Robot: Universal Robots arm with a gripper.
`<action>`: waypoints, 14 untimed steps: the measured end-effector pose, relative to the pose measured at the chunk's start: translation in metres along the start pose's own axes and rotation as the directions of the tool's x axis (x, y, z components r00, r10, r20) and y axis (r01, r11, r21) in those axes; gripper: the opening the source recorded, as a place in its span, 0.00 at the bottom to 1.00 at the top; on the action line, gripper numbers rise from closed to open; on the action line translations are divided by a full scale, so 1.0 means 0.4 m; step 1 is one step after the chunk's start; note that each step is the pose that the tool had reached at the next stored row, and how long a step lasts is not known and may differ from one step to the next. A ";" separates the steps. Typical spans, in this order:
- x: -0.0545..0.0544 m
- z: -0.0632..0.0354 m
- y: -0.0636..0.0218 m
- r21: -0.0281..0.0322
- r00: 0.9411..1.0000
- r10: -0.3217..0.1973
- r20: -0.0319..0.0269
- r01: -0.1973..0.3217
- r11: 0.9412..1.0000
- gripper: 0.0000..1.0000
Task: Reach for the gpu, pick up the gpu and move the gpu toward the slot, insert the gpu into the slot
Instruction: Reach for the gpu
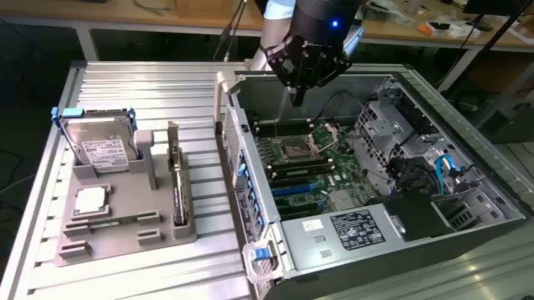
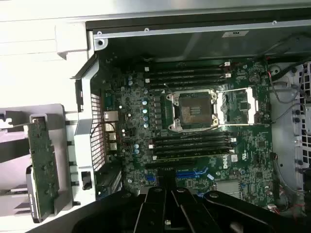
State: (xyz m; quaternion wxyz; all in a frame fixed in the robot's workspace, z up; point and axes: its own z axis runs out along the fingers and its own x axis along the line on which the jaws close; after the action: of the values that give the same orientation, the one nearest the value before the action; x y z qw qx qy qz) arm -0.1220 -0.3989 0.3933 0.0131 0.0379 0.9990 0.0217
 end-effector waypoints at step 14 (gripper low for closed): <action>0.090 -0.003 -0.007 0.000 1.000 0.000 0.002 0.000 1.000 0.11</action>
State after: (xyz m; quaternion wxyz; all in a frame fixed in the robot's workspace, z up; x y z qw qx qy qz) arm -0.1582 -0.3989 0.3933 0.0139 0.0378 0.9990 0.0217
